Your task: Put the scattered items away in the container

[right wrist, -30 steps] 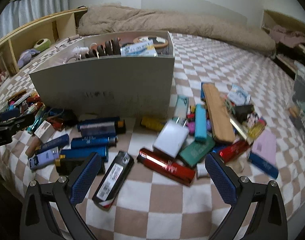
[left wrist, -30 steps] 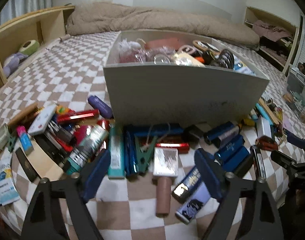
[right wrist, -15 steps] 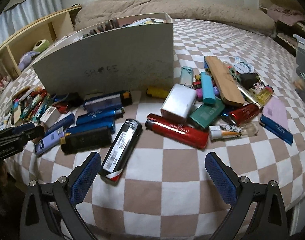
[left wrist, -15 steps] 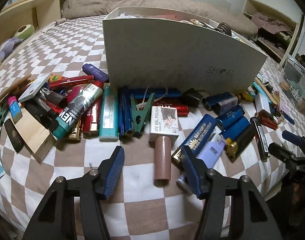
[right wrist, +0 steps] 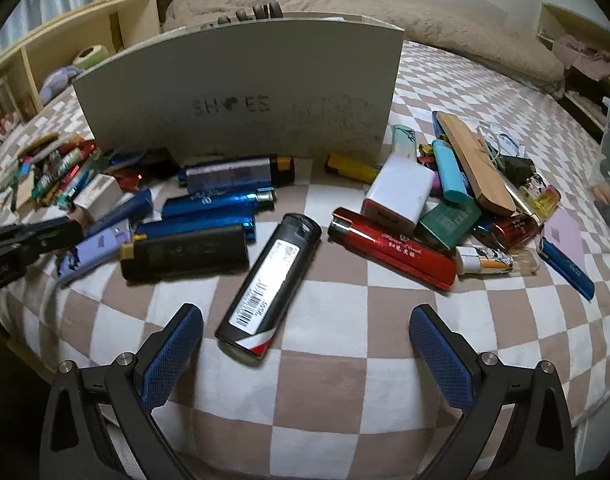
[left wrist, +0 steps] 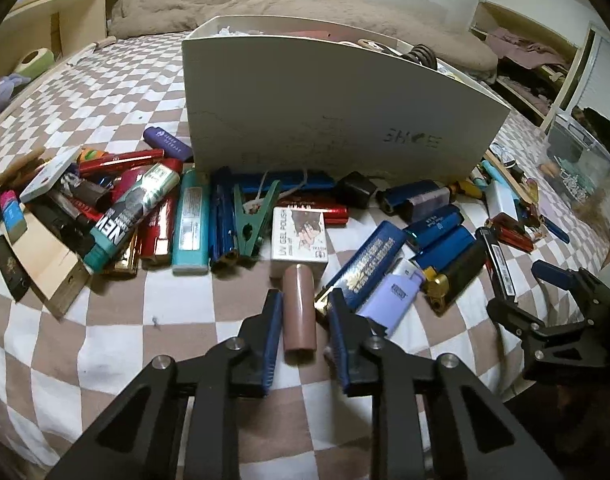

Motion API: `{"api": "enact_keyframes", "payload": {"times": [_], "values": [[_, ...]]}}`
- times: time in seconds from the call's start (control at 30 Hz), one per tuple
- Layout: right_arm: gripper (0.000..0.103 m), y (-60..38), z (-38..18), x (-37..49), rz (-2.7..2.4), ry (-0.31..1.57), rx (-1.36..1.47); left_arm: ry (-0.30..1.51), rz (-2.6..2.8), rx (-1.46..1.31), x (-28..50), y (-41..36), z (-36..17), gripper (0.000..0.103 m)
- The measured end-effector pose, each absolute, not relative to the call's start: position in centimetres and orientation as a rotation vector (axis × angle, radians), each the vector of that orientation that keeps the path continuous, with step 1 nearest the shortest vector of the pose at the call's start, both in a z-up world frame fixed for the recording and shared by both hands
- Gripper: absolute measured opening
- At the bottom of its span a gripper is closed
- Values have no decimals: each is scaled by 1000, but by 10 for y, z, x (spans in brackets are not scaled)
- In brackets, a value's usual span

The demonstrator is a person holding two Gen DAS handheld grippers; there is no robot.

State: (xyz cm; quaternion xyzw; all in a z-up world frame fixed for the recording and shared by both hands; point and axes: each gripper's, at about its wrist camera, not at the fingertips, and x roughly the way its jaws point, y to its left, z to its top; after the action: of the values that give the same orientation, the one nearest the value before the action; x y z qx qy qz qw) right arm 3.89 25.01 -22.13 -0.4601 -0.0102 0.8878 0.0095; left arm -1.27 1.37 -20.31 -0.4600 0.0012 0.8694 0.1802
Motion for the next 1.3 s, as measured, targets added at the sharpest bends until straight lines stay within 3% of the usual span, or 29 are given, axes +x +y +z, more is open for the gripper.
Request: {"api": "enact_keyframes", "payload": {"times": [0.07, 0.73, 1.3], "values": [[103, 253, -222, 40, 2769, -32, -1426, 2, 2458, -1304, -10, 11, -204, 17], [103, 301, -221, 39, 2597, 27, -1349, 5, 2489, -1355, 25, -22, -202, 17], [103, 338, -222, 30, 2505, 117, -1327, 52, 2674, -1434, 7, -54, -201, 28]]}}
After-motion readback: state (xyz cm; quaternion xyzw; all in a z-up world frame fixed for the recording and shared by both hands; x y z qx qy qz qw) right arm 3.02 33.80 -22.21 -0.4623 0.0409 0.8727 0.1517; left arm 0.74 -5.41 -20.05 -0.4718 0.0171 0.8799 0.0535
